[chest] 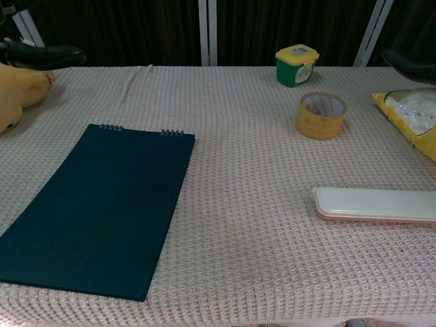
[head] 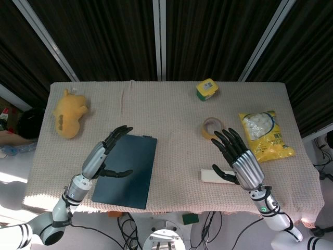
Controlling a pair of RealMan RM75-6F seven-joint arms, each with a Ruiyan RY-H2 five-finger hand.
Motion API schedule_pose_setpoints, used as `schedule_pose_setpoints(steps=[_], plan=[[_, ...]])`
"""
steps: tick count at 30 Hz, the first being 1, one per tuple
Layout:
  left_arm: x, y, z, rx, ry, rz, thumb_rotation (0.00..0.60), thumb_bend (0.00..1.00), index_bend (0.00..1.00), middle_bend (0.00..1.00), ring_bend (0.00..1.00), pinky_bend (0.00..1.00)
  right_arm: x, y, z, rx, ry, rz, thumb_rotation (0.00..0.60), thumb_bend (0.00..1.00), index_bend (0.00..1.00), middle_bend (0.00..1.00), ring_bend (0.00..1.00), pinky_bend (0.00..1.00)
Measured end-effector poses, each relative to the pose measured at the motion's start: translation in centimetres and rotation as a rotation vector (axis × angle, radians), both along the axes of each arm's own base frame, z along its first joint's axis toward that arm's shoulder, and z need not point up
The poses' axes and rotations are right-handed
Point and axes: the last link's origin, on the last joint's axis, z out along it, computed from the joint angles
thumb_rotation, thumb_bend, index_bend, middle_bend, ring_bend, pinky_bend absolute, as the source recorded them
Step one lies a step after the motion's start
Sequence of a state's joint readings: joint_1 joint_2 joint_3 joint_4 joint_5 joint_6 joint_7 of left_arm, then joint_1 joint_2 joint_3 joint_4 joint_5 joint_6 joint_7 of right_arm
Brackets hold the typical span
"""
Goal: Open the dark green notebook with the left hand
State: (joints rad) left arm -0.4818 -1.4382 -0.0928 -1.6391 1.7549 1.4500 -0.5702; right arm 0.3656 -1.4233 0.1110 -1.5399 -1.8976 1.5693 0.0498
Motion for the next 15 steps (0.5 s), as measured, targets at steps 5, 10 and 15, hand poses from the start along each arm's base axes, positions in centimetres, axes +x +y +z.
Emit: schedule_pose_setpoints(steps=[5, 10, 15], plan=[[-0.3, 0.2, -0.1, 0.003, 0.001, 0.007, 0.600, 0.12, 0.05, 0.09, 0.03, 0.15, -0.4, 0.1, -0.5, 0.013, 0.009, -0.015, 0.600, 0.33, 0.00, 0.00, 0.00, 0.00], [-0.3, 0.1, -0.3, -0.009, 0.014, 0.000, 0.600, 0.12, 0.06, 0.09, 0.03, 0.15, -0.6, 0.3, -0.5, 0.007, 0.007, -0.019, 0.600, 0.33, 0.00, 0.00, 0.00, 0.00], [-0.7, -0.2, -0.3, 0.020, 0.069, -0.001, 0.600, 0.12, 0.06, 0.09, 0.03, 0.15, -1.2, 0.4, 0.2, -0.011, 0.006, -0.032, 0.600, 0.33, 0.00, 0.00, 0.00, 0.00]])
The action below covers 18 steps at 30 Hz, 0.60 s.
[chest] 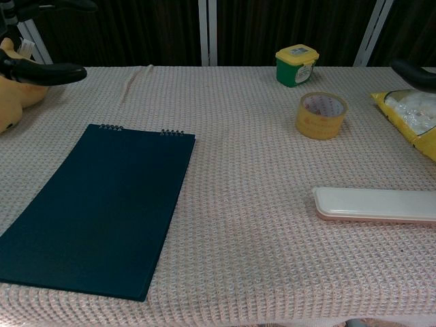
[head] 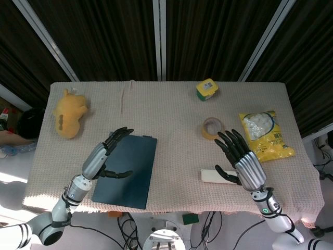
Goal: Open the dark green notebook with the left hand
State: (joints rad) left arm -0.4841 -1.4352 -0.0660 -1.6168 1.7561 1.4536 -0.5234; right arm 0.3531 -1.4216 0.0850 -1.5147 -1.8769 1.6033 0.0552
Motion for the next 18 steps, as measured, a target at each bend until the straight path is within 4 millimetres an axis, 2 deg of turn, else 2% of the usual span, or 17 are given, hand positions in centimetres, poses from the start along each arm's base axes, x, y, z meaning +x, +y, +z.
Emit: schedule_pose_setpoints(steps=[6, 11, 14, 18], plan=[[-2.7, -1.0, 0.5, 0.077, 0.196, 0.030, 0.600, 0.13, 0.06, 0.09, 0.03, 0.15, -2.2, 0.1, 1.5, -0.034, 0.013, -0.057, 0.600, 0.33, 0.00, 0.00, 0.00, 0.00], [-6.2, -4.0, 0.9, 0.073, 0.403, 0.040, 0.600, 0.14, 0.08, 0.09, 0.03, 0.15, -4.7, 0.5, 3.1, -0.071, -0.008, -0.130, 0.600, 0.33, 0.00, 0.00, 0.00, 0.00], [-7.5, -5.5, 1.1, 0.098, 0.510, 0.039, 0.600, 0.18, 0.10, 0.09, 0.03, 0.15, -6.6, 1.3, 4.3, -0.102, -0.026, -0.185, 0.600, 0.33, 0.00, 0.00, 0.00, 0.00], [-8.9, -7.5, 1.2, 0.165, 0.658, 0.039, 0.600, 0.19, 0.11, 0.09, 0.03, 0.15, -8.8, 3.9, 5.9, -0.156, -0.020, -0.245, 0.600, 0.33, 0.00, 0.00, 0.00, 0.00]])
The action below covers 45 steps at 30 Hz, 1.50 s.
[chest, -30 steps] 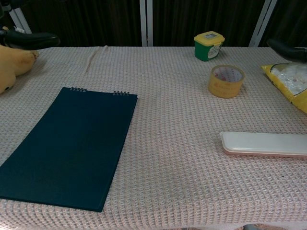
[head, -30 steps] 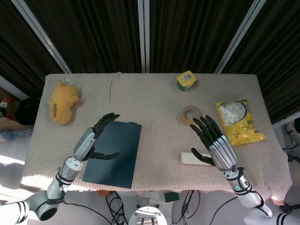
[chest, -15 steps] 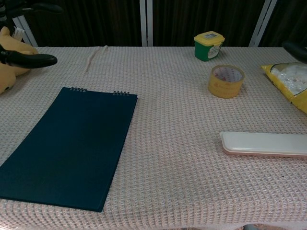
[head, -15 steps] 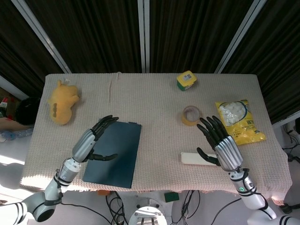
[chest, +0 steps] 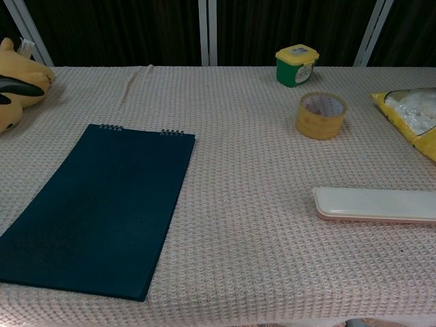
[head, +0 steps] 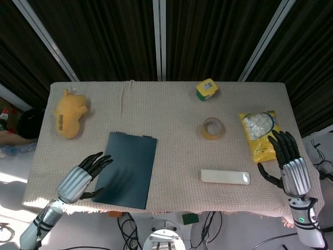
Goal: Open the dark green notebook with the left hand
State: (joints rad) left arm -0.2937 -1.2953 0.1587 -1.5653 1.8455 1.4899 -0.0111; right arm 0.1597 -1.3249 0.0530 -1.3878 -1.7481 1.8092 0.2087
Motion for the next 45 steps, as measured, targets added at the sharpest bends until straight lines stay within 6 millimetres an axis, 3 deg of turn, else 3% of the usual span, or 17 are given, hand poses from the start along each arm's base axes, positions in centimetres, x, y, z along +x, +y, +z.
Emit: schedule_pose_setpoints(steps=[5, 10, 19, 36, 45], plan=[[-2.2, -3.4, -0.7, 0.042, 0.152, 0.029, 0.600, 0.19, 0.14, 0.10, 0.03, 0.15, -1.4, 2.6, 1.6, -0.020, 0.027, -0.030, 0.600, 0.33, 0.00, 0.00, 0.00, 0.00], [-2.6, -4.2, -2.3, -0.019, 0.195, 0.043, 0.600, 0.19, 0.17, 0.11, 0.03, 0.15, -1.5, 3.8, 2.9, -0.042, 0.049, -0.019, 0.600, 0.33, 0.00, 0.00, 0.00, 0.00], [-2.1, -3.8, -5.4, -0.144, 0.211, 0.037, 0.600, 0.19, 0.18, 0.10, 0.03, 0.15, -1.1, 3.8, 3.4, -0.065, 0.047, -0.026, 0.600, 0.33, 0.00, 0.00, 0.00, 0.00], [-2.4, -3.1, -6.9, -0.175, 0.179, 0.047, 0.600, 0.20, 0.21, 0.11, 0.03, 0.15, -1.3, 3.5, 3.0, -0.057, 0.057, -0.042, 0.600, 0.33, 0.00, 0.00, 0.00, 0.00], [-2.3, -2.7, -7.3, -0.180, 0.157, 0.048, 0.600, 0.28, 0.27, 0.12, 0.03, 0.15, -1.6, 3.3, 2.6, -0.044, 0.058, -0.053, 0.600, 0.33, 0.00, 0.00, 0.00, 0.00]])
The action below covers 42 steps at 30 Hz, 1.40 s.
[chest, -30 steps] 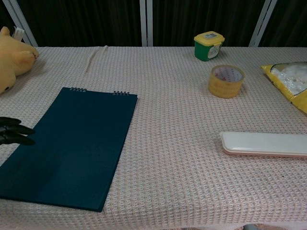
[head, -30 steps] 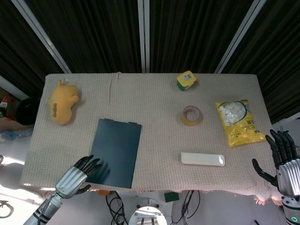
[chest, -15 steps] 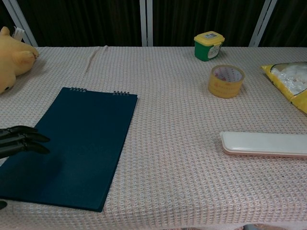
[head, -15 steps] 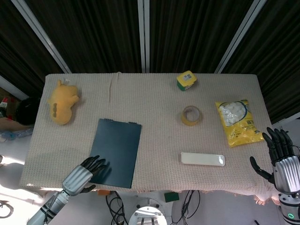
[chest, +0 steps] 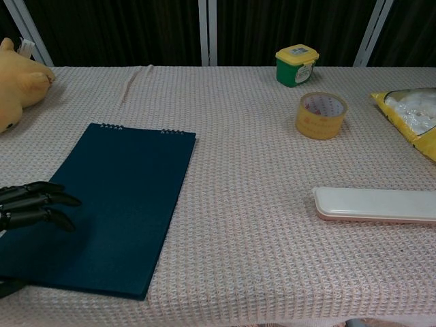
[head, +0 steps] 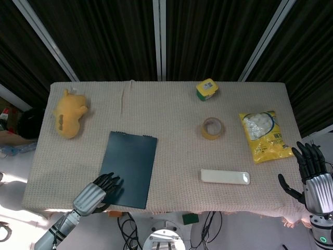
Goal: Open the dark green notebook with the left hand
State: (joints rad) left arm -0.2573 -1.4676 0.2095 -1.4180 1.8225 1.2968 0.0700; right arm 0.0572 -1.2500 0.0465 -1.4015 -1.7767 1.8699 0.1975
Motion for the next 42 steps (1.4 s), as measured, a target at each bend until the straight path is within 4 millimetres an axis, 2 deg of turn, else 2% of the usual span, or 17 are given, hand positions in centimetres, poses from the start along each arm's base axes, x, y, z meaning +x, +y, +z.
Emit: schedule_pose_setpoints(steps=[14, 42], plan=[[-0.31, 0.46, -0.60, 0.006, 0.023, -0.003, 0.600, 0.29, 0.33, 0.13, 0.03, 0.15, -0.25, 0.06, -0.06, 0.003, 0.005, -0.012, 0.600, 0.33, 0.00, 0.00, 0.00, 0.00], [-0.41, 0.60, -0.79, 0.011, 0.039, -0.019, 0.600, 0.29, 0.34, 0.13, 0.03, 0.15, -0.42, 0.14, -0.07, -0.003, 0.000, -0.019, 0.600, 0.33, 0.00, 0.00, 0.00, 0.00]])
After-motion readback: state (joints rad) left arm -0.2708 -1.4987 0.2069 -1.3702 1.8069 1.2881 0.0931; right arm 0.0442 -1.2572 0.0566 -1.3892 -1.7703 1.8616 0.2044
